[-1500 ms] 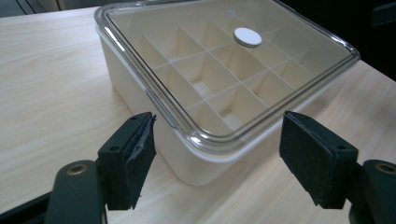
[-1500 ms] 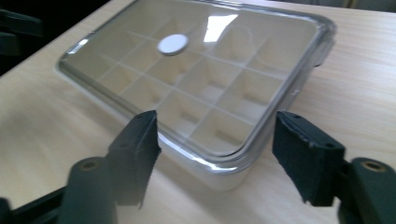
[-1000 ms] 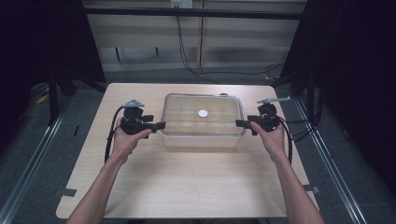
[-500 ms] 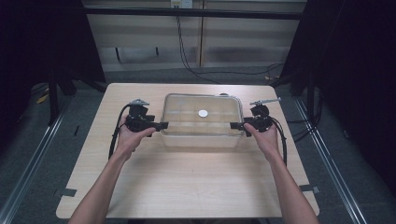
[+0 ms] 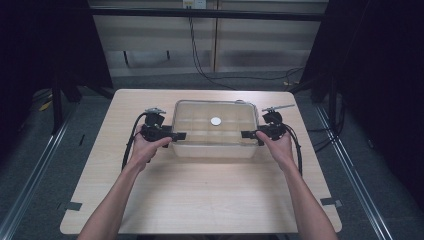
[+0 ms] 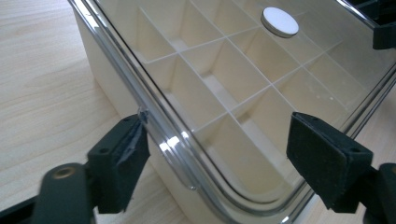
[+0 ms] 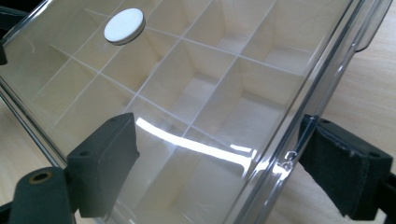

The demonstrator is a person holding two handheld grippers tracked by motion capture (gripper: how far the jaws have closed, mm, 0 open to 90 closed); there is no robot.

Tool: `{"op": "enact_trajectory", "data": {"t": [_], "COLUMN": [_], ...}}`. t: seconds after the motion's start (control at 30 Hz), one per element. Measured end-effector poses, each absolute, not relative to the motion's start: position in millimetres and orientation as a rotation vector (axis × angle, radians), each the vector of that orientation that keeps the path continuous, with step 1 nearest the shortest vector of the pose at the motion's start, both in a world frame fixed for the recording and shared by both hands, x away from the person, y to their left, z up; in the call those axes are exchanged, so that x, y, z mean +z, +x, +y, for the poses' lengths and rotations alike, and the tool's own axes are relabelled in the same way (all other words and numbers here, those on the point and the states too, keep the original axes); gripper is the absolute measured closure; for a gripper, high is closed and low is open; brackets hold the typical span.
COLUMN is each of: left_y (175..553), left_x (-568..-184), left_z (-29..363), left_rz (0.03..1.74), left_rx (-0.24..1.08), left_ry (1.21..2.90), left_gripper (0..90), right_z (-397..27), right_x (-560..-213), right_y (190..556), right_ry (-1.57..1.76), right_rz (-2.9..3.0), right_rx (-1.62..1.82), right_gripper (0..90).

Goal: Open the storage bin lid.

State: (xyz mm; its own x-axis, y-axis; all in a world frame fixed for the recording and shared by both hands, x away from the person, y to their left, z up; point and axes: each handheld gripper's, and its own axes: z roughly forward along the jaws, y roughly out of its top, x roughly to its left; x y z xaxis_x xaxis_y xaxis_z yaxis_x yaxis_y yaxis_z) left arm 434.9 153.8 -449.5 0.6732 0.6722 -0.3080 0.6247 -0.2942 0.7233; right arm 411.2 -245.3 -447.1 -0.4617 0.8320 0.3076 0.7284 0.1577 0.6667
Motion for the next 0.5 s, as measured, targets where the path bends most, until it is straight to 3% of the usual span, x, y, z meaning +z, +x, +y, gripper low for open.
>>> {"op": "enact_trajectory", "data": {"t": [0.43,0.5], "left_y": [442.7,443.2], "left_x": [-450.5,-451.4], "left_z": [147.5,145.4], "left_rz": [1.023,1.008], "left_rx": [0.049,0.054], "left_ry": [2.002,2.015], "left_gripper": [18.1,13.7], "right_z": [-247.0,-246.3], "right_x": [-451.2,-452.0], "right_y": [416.4,416.1], "right_ry": [1.590,1.610], "right_rz": [2.255,2.253], "right_rx": [1.239,1.239], "right_gripper": [12.6,11.9]}}
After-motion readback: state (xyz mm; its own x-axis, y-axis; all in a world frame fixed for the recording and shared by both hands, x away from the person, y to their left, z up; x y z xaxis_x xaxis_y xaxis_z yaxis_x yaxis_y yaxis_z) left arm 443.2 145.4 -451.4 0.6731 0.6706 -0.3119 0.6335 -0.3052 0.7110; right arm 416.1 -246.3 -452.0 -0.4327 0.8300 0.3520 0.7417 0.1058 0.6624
